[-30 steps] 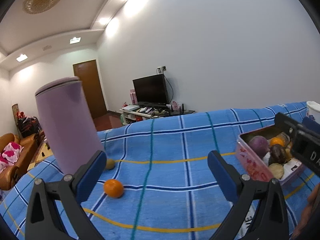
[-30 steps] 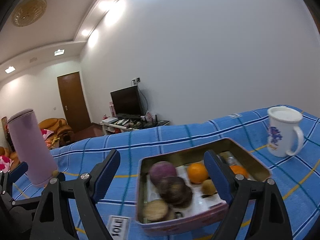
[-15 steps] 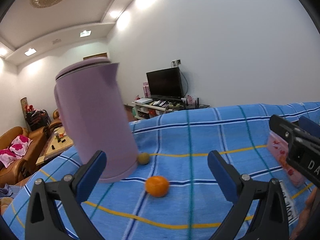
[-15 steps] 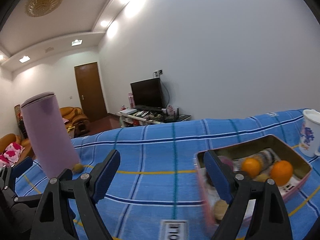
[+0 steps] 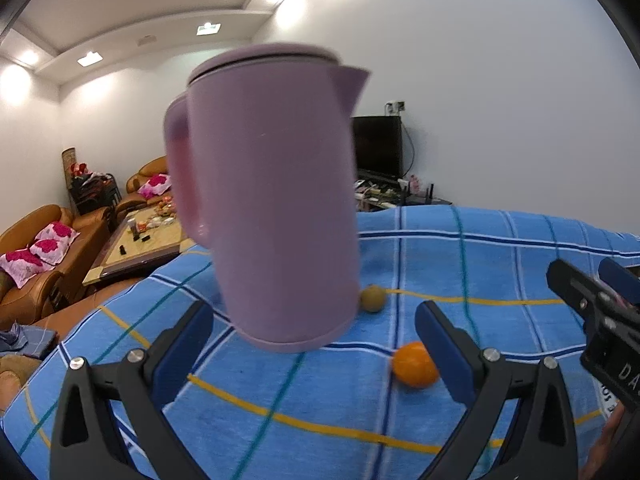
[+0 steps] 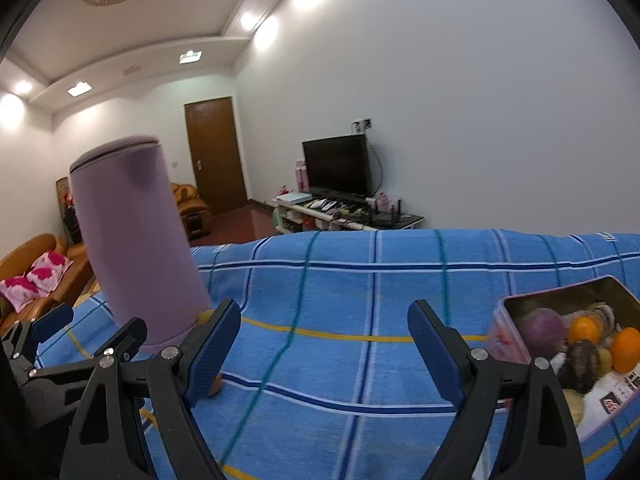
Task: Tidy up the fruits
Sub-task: 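Grasp the orange on the bedspread with the right tool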
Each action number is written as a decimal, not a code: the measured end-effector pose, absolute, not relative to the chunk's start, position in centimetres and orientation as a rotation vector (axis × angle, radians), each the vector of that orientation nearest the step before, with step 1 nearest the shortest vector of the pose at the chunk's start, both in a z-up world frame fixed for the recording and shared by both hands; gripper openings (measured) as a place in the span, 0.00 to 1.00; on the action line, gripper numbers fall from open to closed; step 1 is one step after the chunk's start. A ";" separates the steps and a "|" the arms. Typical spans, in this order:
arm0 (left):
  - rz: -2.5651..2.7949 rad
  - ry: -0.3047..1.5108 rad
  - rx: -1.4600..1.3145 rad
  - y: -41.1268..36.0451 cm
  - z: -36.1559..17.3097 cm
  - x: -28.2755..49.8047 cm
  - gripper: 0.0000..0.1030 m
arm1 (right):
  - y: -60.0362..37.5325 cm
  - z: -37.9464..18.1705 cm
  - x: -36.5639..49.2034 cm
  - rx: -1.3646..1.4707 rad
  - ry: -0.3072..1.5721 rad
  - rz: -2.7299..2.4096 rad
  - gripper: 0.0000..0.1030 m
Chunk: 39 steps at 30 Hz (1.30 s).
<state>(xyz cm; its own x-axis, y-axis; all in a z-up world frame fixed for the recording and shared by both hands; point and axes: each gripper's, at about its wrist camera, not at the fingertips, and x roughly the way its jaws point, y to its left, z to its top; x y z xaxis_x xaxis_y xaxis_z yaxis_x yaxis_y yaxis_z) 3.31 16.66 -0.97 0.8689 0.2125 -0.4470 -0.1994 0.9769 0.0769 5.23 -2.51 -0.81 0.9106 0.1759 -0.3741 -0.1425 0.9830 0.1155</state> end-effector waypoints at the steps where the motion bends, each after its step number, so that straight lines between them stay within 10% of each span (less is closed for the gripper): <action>1: 0.224 0.479 0.030 17.2 -1.0 3.5 1.00 | -2.2 -0.9 5.5 0.079 0.404 0.172 0.84; 14: 0.379 0.575 -0.046 23.3 -2.1 4.5 1.00 | 4.3 -3.2 9.6 -0.033 0.649 0.416 0.84; 21: 0.368 0.597 -0.020 22.8 -2.1 4.8 1.00 | 7.8 -5.2 11.4 -0.130 0.794 0.494 0.50; 39: 0.270 0.662 -0.135 20.7 -2.6 5.4 0.95 | 5.6 -5.6 12.0 -0.176 0.813 0.407 0.39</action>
